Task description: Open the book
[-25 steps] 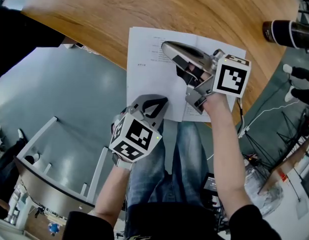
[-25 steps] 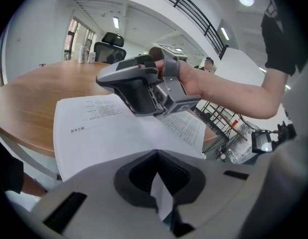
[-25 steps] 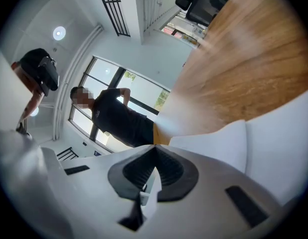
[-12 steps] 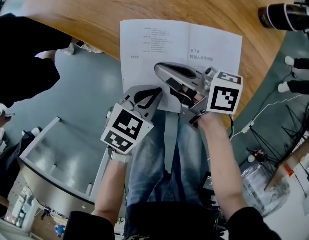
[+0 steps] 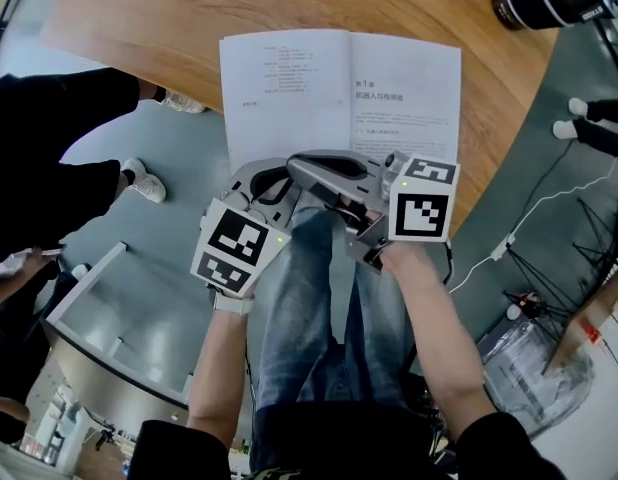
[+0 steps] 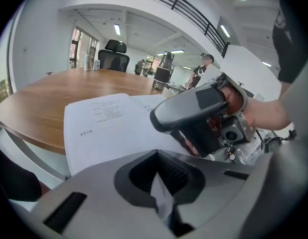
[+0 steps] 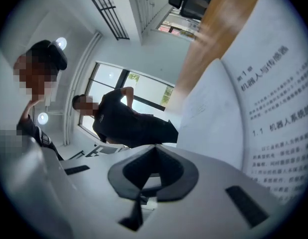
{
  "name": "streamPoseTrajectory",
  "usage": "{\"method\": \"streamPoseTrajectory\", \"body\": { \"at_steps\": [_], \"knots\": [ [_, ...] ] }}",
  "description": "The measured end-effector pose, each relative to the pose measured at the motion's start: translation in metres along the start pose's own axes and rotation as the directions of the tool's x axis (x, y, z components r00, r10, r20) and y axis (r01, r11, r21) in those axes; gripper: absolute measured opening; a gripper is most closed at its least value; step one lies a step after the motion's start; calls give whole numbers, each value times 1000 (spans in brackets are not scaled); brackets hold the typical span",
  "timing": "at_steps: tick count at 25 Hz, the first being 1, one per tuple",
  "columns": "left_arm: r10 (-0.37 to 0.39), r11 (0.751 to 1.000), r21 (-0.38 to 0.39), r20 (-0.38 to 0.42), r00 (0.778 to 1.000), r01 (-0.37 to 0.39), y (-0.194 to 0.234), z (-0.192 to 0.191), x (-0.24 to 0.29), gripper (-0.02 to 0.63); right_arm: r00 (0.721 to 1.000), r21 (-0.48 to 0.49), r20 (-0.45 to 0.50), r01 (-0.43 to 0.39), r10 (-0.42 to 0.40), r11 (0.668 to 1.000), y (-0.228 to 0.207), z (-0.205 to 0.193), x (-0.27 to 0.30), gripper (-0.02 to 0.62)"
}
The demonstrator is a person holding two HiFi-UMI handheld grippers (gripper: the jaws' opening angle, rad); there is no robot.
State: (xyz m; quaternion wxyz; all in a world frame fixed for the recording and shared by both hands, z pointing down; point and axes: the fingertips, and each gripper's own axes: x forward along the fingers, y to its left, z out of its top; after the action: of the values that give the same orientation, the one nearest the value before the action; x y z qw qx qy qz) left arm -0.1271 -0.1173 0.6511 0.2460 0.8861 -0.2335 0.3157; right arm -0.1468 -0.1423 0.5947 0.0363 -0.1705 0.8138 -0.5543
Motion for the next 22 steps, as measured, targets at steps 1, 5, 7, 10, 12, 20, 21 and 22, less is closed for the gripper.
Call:
{"method": "streamPoseTrajectory", "body": {
  "at_steps": [1, 5, 7, 10, 12, 20, 21, 22],
  "knots": [
    [14, 1000, 5, 3, 1000, -14, -1, 3, -4, 6, 1000, -37, -11, 10, -11, 999, 5, 0, -2, -13],
    [59, 998, 19, 27, 998, -59, -13, 20, -24, 6, 999, -127, -15, 30, -32, 991, 30, 8, -31, -12],
    [73, 997, 24, 33, 997, -74, -25, 28, -36, 6, 999, -138, -3, 31, -32, 990, 45, 12, -53, -12],
    [88, 996, 22, 44, 995, -89, -50, 41, -59, 7, 999, -164, -1, 51, -52, 985, 71, 16, -93, -13],
    [108, 994, 9, 81, 991, -109, -69, 56, -77, 7, 998, -179, -4, 60, -61, 982, 90, 19, -123, -12],
    [223, 975, -34, 237, 945, -222, -140, 133, -128, 7, 995, -369, 17, 94, -95, 925, 165, 55, -243, -13],
    [233, 972, -41, 251, 940, -230, -150, 141, -132, 6, 995, -389, 25, 101, -99, 916, 175, 58, -257, -12],
    [242, 970, -48, 263, 934, -238, -161, 148, -137, 6, 994, -408, 35, 109, -104, 907, 185, 61, -272, -12]
  ]
}}
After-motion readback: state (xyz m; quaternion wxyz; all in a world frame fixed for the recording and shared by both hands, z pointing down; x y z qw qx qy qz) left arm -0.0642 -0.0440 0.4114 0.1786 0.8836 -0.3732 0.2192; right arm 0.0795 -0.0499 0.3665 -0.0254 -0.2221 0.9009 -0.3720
